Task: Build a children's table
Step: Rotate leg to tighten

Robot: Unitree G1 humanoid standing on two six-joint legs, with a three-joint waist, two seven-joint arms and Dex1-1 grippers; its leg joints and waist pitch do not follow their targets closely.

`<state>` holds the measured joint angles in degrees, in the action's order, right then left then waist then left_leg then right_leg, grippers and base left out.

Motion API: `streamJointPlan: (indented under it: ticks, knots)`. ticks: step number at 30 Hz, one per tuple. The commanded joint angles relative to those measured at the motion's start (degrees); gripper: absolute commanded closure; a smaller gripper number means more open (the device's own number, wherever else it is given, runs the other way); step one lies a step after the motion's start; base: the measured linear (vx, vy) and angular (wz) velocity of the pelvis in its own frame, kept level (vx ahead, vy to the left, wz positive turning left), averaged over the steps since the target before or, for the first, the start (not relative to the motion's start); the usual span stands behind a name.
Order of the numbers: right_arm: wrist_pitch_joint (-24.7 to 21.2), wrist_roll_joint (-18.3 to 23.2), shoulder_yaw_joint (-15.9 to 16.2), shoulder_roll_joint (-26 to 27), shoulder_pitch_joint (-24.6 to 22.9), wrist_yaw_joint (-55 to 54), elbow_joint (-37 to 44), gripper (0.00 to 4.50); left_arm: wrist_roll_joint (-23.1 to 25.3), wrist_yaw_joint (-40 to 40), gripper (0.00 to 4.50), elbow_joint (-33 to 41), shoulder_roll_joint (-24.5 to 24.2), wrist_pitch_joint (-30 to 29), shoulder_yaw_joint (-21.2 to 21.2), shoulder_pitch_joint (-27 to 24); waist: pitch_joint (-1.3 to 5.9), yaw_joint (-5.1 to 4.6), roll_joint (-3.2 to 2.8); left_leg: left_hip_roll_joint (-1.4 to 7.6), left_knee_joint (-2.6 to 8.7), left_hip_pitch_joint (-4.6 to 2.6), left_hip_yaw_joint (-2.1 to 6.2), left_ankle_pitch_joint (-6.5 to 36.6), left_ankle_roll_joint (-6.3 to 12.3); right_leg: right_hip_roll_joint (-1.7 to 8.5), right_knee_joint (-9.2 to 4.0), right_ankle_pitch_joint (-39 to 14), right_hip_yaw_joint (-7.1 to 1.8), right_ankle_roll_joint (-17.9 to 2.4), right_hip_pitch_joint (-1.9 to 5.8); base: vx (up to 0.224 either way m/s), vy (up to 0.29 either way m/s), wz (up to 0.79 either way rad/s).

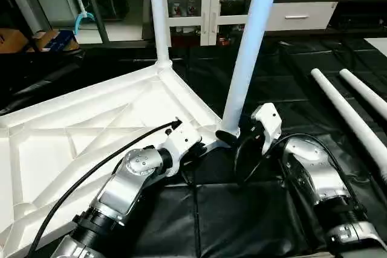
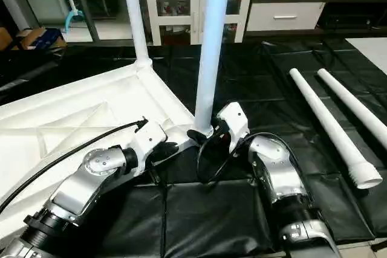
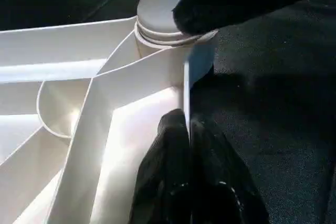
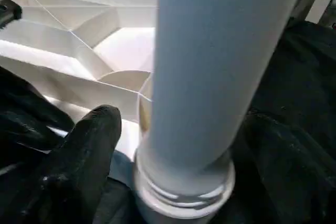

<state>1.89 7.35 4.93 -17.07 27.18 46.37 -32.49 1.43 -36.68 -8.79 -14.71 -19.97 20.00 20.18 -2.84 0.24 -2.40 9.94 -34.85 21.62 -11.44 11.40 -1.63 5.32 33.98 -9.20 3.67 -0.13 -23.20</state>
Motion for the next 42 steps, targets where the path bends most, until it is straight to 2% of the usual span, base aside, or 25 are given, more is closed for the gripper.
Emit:
streamJointPlan:
  ticks: [1,6,10,13,18,22,24,29,32,33,38,39,42]
  knots:
    - [0.5,-0.4,-0.2,-0.7,1.2,0.1,-1.0,0.53,0.4,-0.3,4.50,-0.2,-0.9,0.2,-0.5,0.1,3.58,0.20,1.51,3.05,4.32,-0.44,1.54,13.1,3.82,3.09,-4.36,-19.4,-2.25,-11.9,2.15,0.000,0.000,0.00]
    - [0.9,-0.9,-0.2,-1.7,2.4,0.6,-2.9,0.53,-0.5,-1.7,4.50,0.7,-1.1,-0.6,-0.2,-0.3,3.62,0.19,1.30,3.00,4.25,-0.43,1.51,12.7,3.98,3.05,-4.29,-18.8,-2.19,-12.4,2.22,0.000,0.000,0.00]
    - [-0.1,-0.7,-0.2,-2.1,2.9,2.0,-3.3,0.53,-0.9,-2.4,4.50,1.3,-1.2,-0.7,0.0,-0.6,3.69,0.20,1.37,3.04,4.17,-0.42,1.49,12.1,4.43,3.04,-4.11,-17.5,-2.19,-12.9,2.26,0.000,0.000,0.00]
    - [0.2,-0.8,0.4,-2.4,3.0,3.5,-3.6,0.53,-0.9,-2.1,4.50,1.2,-1.1,-0.7,-0.3,-0.5,3.72,0.33,1.03,3.08,4.15,-0.49,1.50,11.9,4.59,3.04,-4.07,-16.7,-2.17,-13.3,2.30,0.000,0.000,0.00]
    - [-1.1,0.6,0.7,-2.8,5.1,7.9,-5.6,0.53,-1.1,-2.8,4.50,1.3,-1.7,-1.1,0.0,-0.4,3.82,0.27,1.09,3.13,4.08,-0.49,1.51,11.9,4.87,2.98,-3.80,-15.2,-2.11,-14.2,2.39,0.000,0.000,0.00]
    - [-0.9,0.2,0.8,-3.0,5.8,8.7,-7.1,0.53,-1.2,-2.7,4.50,1.8,-1.6,-1.4,0.1,-0.6,3.82,0.39,1.19,3.19,3.99,-0.49,1.46,10.8,5.16,3.08,-3.69,-14.3,-2.16,-14.5,2.42,0.000,0.000,0.00]
    - [-1.0,0.4,0.5,-2.9,6.4,9.8,-8.3,0.68,-1.5,-3.1,4.50,2.1,-1.5,-2.0,0.3,-1.0,3.91,0.41,1.46,3.15,3.86,-0.38,1.41,10.2,5.50,3.13,-3.58,-13.7,-2.15,-14.9,2.52,0.000,0.000,0.00]
    - [-1.4,0.1,1.0,-3.5,7.6,13.1,-10.2,1.19,-1.5,-3.0,4.50,2.2,-1.5,-2.0,0.4,-1.2,3.92,0.44,1.25,3.21,3.74,-0.37,1.42,9.2,6.32,3.03,-3.36,-12.3,-2.08,-15.4,2.48,0.000,0.000,0.00]
    - [-0.8,-0.2,0.9,-3.9,8.5,14.0,-11.7,1.43,-1.5,-3.1,4.50,2.2,-1.7,-2.0,0.4,-1.0,3.93,0.43,1.27,3.23,3.73,-0.41,1.43,9.7,6.12,3.07,-3.36,-12.5,-2.07,-15.6,2.50,0.000,0.000,0.00]
    - [-0.8,0.0,0.8,-3.8,8.9,14.3,-12.1,1.54,-1.4,-3.2,4.50,2.1,-1.8,-2.0,0.4,-0.9,3.93,0.44,0.90,3.17,3.72,-0.47,1.40,9.9,6.00,3.00,-3.44,-12.3,-2.05,-15.7,2.44,0.000,0.000,0.00]
    - [-0.2,0.5,0.2,-3.2,10.6,16.2,-14.4,1.94,-1.5,-3.7,4.50,2.2,-2.2,-2.0,0.6,-0.9,3.99,0.46,1.04,3.21,3.67,-0.42,1.44,10.0,5.93,3.08,-3.25,-11.8,-2.03,-16.0,2.58,0.000,0.000,0.00]
    - [-0.5,0.5,0.5,-3.1,11.0,17.6,-15.2,2.04,-1.5,-3.8,4.50,2.2,-2.4,-2.0,0.7,-1.0,4.00,0.45,0.37,3.21,3.71,-0.47,1.49,10.2,5.79,2.96,-3.34,-11.3,-1.96,-16.2,2.53,0.000,0.000,0.00]
    - [-1.5,1.0,1.0,-3.4,11.4,21.3,-15.7,2.22,-1.4,-4.3,4.50,2.4,-2.7,-2.0,1.0,-1.2,4.05,0.45,0.34,3.21,3.71,-0.46,1.52,10.6,5.72,2.91,-3.15,-10.3,-1.90,-16.7,2.66,0.000,0.000,0.00]
